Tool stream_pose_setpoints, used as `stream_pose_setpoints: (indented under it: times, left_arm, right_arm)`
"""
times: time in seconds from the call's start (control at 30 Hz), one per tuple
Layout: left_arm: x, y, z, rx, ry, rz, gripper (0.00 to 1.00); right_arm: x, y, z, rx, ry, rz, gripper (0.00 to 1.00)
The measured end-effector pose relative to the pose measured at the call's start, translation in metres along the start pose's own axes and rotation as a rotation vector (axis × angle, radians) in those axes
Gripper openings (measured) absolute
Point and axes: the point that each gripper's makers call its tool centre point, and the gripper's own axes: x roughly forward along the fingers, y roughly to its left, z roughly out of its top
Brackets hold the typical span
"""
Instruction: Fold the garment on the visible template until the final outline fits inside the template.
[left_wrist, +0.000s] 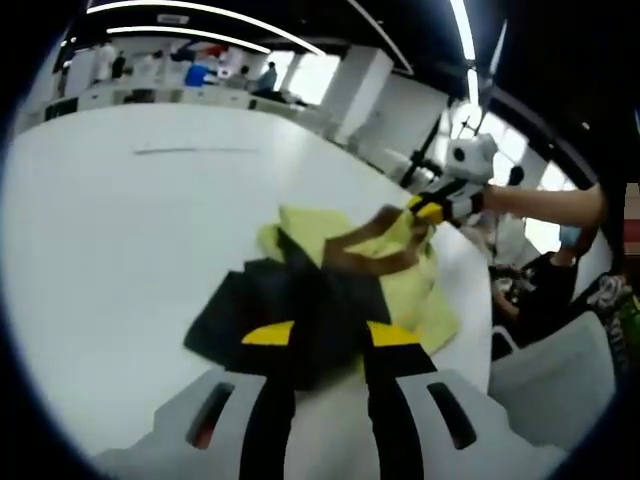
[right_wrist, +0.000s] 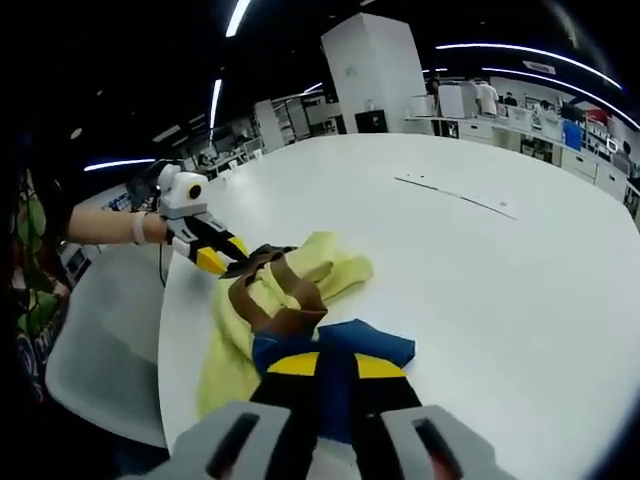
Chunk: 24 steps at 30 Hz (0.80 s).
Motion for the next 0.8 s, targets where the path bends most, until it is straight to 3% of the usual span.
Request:
stream_pose_setpoints:
  times: [0.17,0.8]
  left_arm:
    - [0.001,0.001,0.000,-0.002,0.002,0.000,0.23]
    - [0.001,-0.001,-0.005,-0.058,0.018,-0.015,0.12]
  right_arm:
    - [0.004,0.003,-0.003,0.011,0.015,0.021,0.00]
    - [-0.013,0.008,0.000,0.029,-0.024,-0.009,0.00]
